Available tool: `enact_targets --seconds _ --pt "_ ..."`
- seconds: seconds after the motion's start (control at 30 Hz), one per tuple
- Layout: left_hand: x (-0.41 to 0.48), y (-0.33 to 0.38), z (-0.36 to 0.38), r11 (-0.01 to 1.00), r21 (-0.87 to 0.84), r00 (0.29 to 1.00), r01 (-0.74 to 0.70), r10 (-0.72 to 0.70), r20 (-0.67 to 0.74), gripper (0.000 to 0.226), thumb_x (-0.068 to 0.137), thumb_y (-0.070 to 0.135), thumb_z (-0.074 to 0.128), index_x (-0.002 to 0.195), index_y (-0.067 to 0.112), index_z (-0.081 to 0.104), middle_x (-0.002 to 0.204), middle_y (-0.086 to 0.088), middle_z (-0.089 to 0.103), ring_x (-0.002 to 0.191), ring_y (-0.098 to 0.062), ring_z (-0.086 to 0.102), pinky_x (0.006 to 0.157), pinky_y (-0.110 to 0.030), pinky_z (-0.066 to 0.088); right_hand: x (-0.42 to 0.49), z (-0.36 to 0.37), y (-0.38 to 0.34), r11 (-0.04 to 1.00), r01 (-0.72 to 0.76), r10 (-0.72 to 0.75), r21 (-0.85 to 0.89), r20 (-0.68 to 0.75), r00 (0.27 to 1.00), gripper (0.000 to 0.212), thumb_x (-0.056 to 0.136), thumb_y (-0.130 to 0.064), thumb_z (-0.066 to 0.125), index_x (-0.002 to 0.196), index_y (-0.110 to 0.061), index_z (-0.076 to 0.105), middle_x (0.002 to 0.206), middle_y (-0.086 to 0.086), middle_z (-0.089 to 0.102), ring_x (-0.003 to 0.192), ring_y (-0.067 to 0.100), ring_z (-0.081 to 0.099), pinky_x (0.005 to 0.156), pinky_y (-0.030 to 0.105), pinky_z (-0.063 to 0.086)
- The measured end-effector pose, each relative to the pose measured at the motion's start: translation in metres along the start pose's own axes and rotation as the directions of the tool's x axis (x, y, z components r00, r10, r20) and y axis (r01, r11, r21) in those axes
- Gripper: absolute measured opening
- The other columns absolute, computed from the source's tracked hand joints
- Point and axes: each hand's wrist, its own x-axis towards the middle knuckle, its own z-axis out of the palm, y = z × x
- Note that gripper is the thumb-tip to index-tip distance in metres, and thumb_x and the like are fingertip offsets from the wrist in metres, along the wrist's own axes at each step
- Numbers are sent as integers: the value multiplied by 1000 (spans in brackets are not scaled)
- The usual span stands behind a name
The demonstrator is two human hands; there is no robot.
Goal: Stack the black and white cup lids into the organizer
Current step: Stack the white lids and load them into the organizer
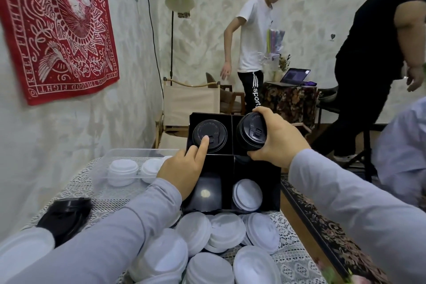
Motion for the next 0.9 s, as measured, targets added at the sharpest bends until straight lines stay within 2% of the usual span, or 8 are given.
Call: enact_targets --seconds 0.17,0.3,0.37,0.5,0.63,0.77,0.83,0.9 --pt "-2 0 2 1000 -1 1000 -4 3 -26 74 58 -14 41 130 3 39 59 -5 46 42 -19 40 32 -20 30 5 3 -6 986 -139 142 -92 33 989 94 65 -43 78 139 -27 23 123 5 50 108 30 51 101 38 34" --pt "-2 0 5 1000 4 999 -3 3 -37 72 60 -14 37 131 3 38 60 -6 46 43 -20 42 31 -21 35 12 12 -9 956 -198 206 -216 15 978 87 64 -50 72 134 -26 26 116 5 55 102 26 55 103 40 26" --pt "-2 0 4 1000 12 999 -2 2 -41 74 59 -14 40 131 2 38 61 -6 47 43 -21 43 32 -21 36 15 16 -12 948 -229 242 -223 34 970 86 65 -48 72 133 -23 26 117 7 55 101 28 56 99 39 31" --pt "-2 1 2 1000 26 999 5 -3 -47 77 55 -13 49 130 2 38 61 -6 48 44 -21 43 33 -21 34 19 17 -19 932 -305 328 -196 95 940 80 69 -41 73 131 -16 29 117 9 54 98 30 56 80 35 41" --pt "-2 2 0 998 60 999 5 -3 -48 77 54 -12 51 129 3 39 61 -5 48 44 -19 43 34 -20 29 23 14 -25 910 -375 401 -179 145 904 77 68 -35 74 127 -13 31 106 7 55 86 28 55 64 34 45" --pt "-2 3 -2 998 60 999 3 0 -46 77 54 -13 52 128 3 40 61 -5 48 44 -19 42 35 -20 26 30 14 -33 881 -404 451 -248 182 873 79 71 -37 74 131 -10 31 96 4 48 82 25 50 64 35 43" --pt "-3 2 -2 999 53 999 0 2 -47 77 54 -13 51 129 3 40 61 -5 48 43 -19 42 35 -19 26 33 19 -34 872 -426 474 -239 203 857 80 72 -38 75 132 -9 31 99 6 48 88 27 53 66 35 42" --pt "-3 2 -2 999 50 999 -2 5 -50 76 55 -13 50 129 3 40 61 -5 48 43 -18 42 35 -19 27 36 28 -32 869 -455 491 -193 233 839 80 74 -37 76 133 -9 30 111 10 52 101 31 55 67 35 41"
